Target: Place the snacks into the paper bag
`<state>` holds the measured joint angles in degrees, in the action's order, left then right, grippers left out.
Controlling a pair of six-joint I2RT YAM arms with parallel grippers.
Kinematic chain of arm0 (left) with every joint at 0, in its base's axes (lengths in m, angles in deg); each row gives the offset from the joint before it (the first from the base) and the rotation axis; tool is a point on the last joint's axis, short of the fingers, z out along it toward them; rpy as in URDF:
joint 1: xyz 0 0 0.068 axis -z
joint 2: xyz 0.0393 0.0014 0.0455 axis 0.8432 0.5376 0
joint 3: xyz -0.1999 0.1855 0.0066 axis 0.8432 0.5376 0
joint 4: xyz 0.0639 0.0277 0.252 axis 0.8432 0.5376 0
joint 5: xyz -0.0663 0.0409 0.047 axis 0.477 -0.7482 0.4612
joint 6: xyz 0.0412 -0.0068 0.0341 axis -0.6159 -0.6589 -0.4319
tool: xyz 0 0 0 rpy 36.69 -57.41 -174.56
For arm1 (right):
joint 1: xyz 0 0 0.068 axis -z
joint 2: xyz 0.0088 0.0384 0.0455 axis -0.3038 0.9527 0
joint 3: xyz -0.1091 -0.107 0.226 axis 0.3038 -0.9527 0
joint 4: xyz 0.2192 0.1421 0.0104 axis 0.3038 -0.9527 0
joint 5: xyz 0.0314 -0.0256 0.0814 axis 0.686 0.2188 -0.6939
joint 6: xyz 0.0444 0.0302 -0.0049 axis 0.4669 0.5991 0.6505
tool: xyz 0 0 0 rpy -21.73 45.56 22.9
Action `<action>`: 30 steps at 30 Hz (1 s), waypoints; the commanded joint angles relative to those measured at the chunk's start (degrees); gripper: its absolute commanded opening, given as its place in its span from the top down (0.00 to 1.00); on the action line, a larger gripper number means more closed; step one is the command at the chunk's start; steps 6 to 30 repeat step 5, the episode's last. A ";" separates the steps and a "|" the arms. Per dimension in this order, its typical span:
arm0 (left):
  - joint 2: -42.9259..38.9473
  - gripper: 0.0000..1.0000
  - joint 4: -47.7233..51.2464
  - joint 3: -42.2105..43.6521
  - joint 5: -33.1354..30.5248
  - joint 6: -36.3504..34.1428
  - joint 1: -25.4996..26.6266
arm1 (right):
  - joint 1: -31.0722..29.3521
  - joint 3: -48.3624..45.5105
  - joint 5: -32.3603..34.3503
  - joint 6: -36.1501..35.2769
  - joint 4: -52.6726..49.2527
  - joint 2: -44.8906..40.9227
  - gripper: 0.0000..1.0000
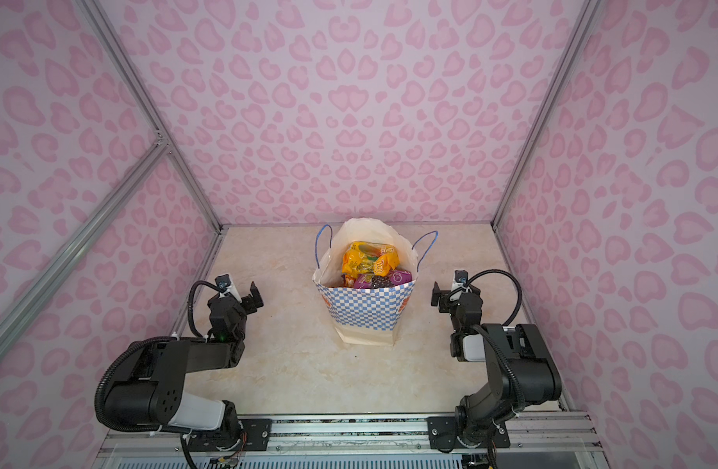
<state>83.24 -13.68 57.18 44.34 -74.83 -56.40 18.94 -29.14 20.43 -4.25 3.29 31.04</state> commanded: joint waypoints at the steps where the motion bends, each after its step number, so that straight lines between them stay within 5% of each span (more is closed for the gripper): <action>1: 0.69 0.03 1.87 -1.82 6.02 -1.30 -0.89 | -0.54 -0.13 0.01 -0.81 0.37 0.02 0.00; 30: -0.19 0.03 0.69 -0.74 6.16 -1.54 -0.91 | -0.94 -0.36 0.70 -0.93 0.84 -0.02 0.00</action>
